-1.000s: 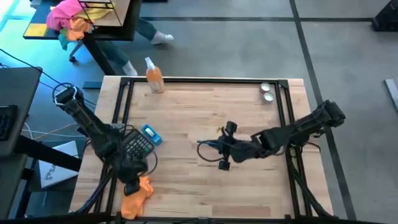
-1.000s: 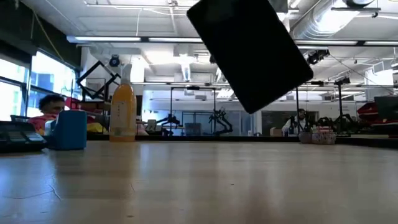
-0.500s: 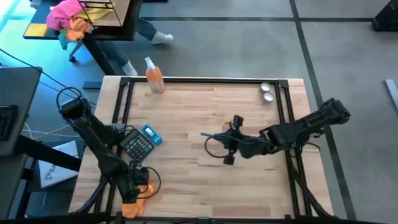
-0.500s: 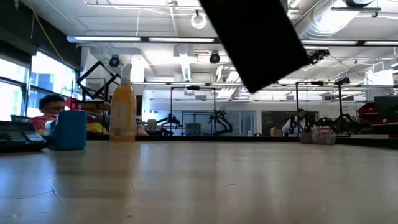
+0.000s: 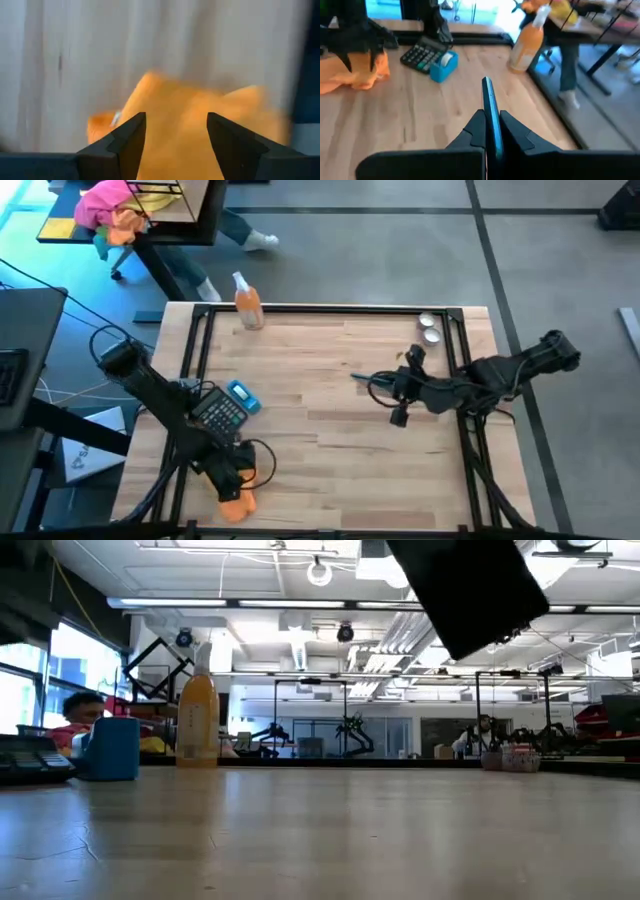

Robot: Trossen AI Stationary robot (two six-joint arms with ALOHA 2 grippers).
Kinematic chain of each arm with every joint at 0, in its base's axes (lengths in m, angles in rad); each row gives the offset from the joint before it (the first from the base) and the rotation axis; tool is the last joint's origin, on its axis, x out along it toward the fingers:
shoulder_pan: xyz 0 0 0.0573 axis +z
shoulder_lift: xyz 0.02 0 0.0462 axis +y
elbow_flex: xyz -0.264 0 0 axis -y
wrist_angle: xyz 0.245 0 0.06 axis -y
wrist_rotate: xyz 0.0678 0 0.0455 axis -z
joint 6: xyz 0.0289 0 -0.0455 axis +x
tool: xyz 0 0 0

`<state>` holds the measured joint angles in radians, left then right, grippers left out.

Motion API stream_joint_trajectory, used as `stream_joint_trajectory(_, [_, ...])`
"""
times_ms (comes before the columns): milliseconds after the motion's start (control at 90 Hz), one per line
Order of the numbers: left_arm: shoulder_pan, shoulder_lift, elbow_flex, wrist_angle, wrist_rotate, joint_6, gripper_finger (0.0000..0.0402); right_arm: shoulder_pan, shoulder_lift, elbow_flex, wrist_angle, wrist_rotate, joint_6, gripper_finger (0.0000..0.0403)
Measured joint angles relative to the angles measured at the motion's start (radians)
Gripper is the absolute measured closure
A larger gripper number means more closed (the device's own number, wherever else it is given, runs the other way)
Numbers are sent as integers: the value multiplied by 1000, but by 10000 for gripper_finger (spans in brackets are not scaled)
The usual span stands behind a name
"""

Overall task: Apply microfiber cloth
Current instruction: Spray the blue phone using the orange spray bottle

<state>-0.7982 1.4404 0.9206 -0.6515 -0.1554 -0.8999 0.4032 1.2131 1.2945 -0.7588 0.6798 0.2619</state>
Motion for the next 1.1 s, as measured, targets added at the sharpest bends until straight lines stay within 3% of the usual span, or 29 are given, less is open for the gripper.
stream_joint_trajectory(78, [44,-86,37,-28,-85,87,209,-5,-1,0,-47,-15,34,403])
stream_joint_trajectory(200, [147,-273,94,-109,-390,277,209,-5,18,0,-90,-24,83,403])
stream_joint_trajectory(278, [235,-381,113,-140,-532,396,209,2,39,0,-91,-30,101,403])
stream_joint_trajectory(478, [500,-529,187,-93,-666,870,209,23,100,0,-91,-71,104,403])
stream_joint_trajectory(600, [673,-541,229,-49,-620,1083,209,24,134,0,-91,-75,122,403])
stream_joint_trajectory(800, [989,-483,291,-50,-375,1346,217,22,157,0,-91,-63,122,403])
stream_joint_trajectory(956, [1237,-371,380,-101,-166,1458,227,22,154,0,-93,-69,123,403])
stream_joint_trajectory(1100, [1415,-239,504,-200,-63,1504,228,22,154,0,-101,-88,159,403])
